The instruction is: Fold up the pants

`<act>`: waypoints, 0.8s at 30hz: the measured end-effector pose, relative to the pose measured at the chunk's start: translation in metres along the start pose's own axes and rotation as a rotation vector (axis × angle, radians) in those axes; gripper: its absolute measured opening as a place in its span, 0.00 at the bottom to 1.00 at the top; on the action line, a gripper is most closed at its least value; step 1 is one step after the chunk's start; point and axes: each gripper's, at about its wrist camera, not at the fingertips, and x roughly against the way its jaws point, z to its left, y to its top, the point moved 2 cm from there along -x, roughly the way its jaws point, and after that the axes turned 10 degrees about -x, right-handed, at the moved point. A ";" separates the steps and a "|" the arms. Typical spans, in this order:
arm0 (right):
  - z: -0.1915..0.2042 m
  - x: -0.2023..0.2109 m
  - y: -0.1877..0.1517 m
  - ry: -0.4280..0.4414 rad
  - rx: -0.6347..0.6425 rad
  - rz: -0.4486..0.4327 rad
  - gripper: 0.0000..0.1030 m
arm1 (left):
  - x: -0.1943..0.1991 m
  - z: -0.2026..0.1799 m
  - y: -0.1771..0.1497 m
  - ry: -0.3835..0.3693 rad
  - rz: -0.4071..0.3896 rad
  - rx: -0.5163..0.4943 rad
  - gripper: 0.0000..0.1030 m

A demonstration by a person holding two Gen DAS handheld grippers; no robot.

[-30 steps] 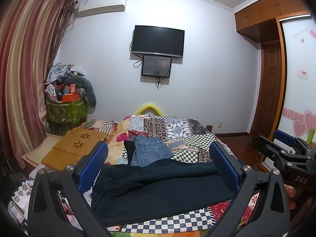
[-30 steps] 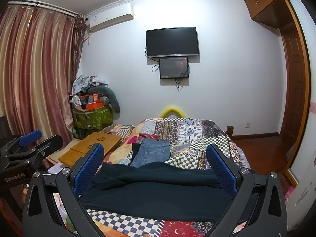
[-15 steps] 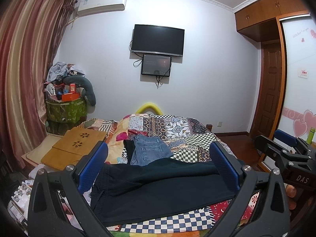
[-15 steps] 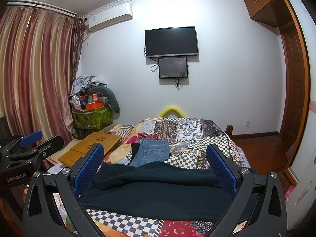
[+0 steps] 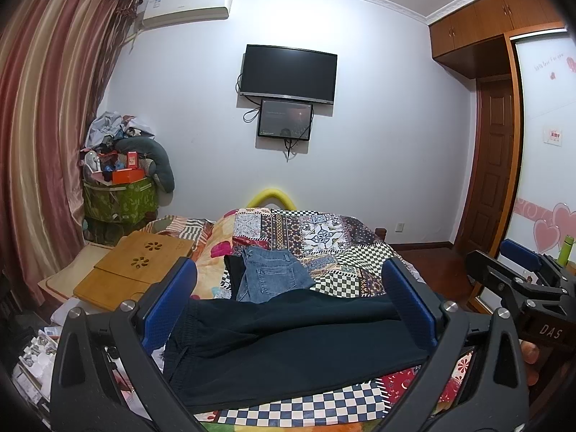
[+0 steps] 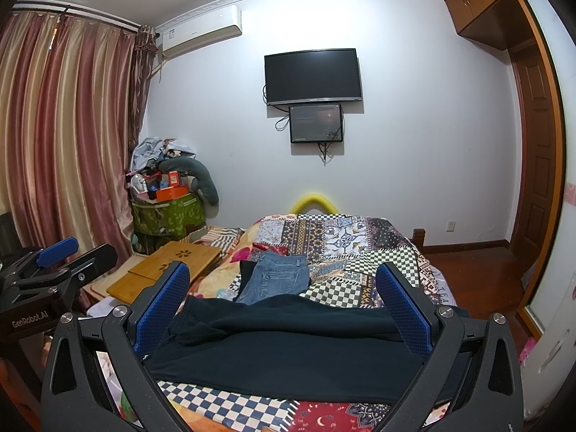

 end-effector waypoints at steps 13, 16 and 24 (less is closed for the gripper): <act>0.000 0.001 -0.001 0.002 0.003 0.004 1.00 | 0.001 -0.001 0.001 -0.003 0.001 0.000 1.00; 0.001 0.001 -0.001 0.000 0.003 0.003 1.00 | 0.002 0.000 0.000 -0.004 0.001 0.000 1.00; 0.000 -0.001 -0.002 -0.008 -0.002 0.013 1.00 | 0.000 0.002 -0.001 -0.003 0.005 -0.001 1.00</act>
